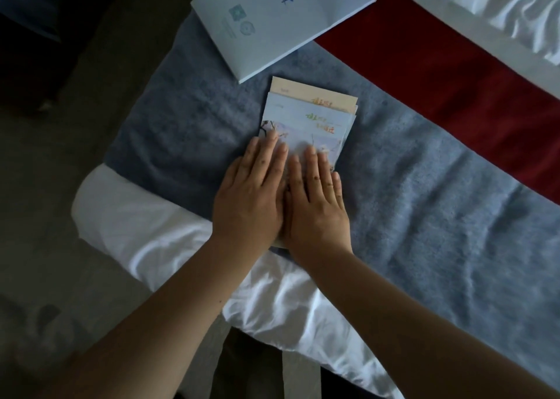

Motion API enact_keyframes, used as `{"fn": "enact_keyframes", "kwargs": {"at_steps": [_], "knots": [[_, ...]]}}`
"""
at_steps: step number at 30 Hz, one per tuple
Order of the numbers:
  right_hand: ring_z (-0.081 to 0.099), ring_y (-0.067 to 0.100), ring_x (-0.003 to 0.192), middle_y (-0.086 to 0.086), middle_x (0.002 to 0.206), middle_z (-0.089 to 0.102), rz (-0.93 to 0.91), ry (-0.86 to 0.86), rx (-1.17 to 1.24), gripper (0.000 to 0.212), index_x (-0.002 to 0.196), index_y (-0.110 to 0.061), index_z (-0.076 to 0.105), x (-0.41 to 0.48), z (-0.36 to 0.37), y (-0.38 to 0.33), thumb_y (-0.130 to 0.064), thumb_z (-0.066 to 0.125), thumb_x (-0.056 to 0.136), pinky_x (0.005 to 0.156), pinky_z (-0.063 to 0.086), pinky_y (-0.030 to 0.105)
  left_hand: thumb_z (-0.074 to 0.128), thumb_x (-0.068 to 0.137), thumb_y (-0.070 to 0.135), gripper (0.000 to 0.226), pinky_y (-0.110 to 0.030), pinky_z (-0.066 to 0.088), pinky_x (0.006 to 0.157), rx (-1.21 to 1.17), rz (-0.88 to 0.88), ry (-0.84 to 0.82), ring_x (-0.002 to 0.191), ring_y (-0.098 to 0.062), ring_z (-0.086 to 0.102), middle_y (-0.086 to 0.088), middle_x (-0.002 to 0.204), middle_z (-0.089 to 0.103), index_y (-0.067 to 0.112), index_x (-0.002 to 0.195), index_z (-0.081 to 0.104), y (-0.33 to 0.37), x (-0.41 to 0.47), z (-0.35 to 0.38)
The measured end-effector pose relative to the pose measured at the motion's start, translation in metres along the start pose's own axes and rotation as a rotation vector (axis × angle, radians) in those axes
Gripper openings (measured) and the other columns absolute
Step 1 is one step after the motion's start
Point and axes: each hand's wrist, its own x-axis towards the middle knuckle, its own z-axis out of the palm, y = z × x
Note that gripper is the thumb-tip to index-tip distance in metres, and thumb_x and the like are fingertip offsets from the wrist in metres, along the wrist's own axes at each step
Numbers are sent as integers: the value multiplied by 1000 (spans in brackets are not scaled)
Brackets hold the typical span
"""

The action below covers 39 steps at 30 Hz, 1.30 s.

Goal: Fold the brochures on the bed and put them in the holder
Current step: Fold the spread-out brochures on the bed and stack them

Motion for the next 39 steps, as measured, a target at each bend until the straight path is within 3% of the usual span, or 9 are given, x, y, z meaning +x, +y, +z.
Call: {"fn": "enact_keyframes", "kwargs": {"at_steps": [7, 12, 15, 18, 21, 24, 31, 35, 39], "knots": [[-3, 32, 159, 19, 171, 5, 12, -45, 12, 83, 164, -7, 13, 13, 5, 0, -53, 48, 104, 130, 0, 47, 20, 110, 40, 64, -39, 10, 128, 147, -8, -70, 159, -20, -6, -7, 172, -10, 13, 164, -3, -6, 8, 15], [-14, 28, 158, 14, 172, -7, 50, -163, 55, 79, 165, -13, 2, 27, 1, -1, -49, 40, 106, 128, -10, 44, 14, 107, 43, 69, -38, 1, 128, 215, -31, -253, 157, -18, -19, -5, 168, -27, 15, 161, -18, -2, 21, 3], [-18, 24, 158, 8, 173, -10, 31, -182, 132, 67, 165, -20, -1, 28, -11, 4, -35, 30, 109, 126, -14, 39, 25, 108, 38, 63, -40, 24, 125, 21, -21, -219, 159, -22, 12, -8, 172, 6, 14, 164, 13, 1, 30, -25], [-24, 18, 155, 2, 171, -17, -24, -216, 177, 73, 165, -25, -6, 24, -22, 10, -29, 36, 105, 124, -16, 36, 43, 104, 53, 43, -43, 60, 84, -331, -233, 98, 108, -23, 69, -2, 122, 69, 22, 128, 60, -1, 41, -58], [-30, 17, 153, -6, 171, -18, -46, -194, 167, 77, 165, -33, -3, 12, -31, 30, -29, 41, 102, 126, -15, 43, 54, 92, 70, 47, -32, 57, 75, -870, -702, 143, 95, -14, 71, 8, 104, 69, 29, 114, 61, -6, 78, -76], [-34, 24, 152, -4, 171, -16, 18, -105, 63, 68, 164, -38, -4, -9, -36, 65, -45, 30, 105, 125, -16, 51, 61, 91, 67, 56, -30, 55, 77, -1043, -837, 193, 96, -13, 72, 4, 111, 71, 23, 125, 61, -13, 118, -79], [-15, 27, 159, -3, 173, -10, 168, -5, 96, 62, 164, -42, 4, -68, -36, 158, -55, 26, 107, 128, -5, 48, 68, 92, 27, 3, -23, 55, 72, -1029, -491, 321, 75, -4, 68, 11, 77, 70, 26, 94, 68, 53, 148, -80], [-13, 28, 159, 1, 174, -7, 214, -7, 101, 65, 165, -39, 8, -94, -43, 204, -52, 33, 106, 129, -2, 49, 74, 82, 23, 11, -27, 53, 66, -973, -296, 359, 68, -7, 64, 8, 74, 69, 23, 88, 64, 129, 136, -65], [-17, 28, 158, 5, 173, -9, 296, -2, 112, 69, 165, -34, 7, -118, -56, 259, -50, 37, 105, 127, -10, 44, 72, 87, 25, 16, -31, 52, 70, -550, 21, 346, 76, -17, 66, -6, 88, 69, 21, 103, 72, 202, 115, -39]]}}
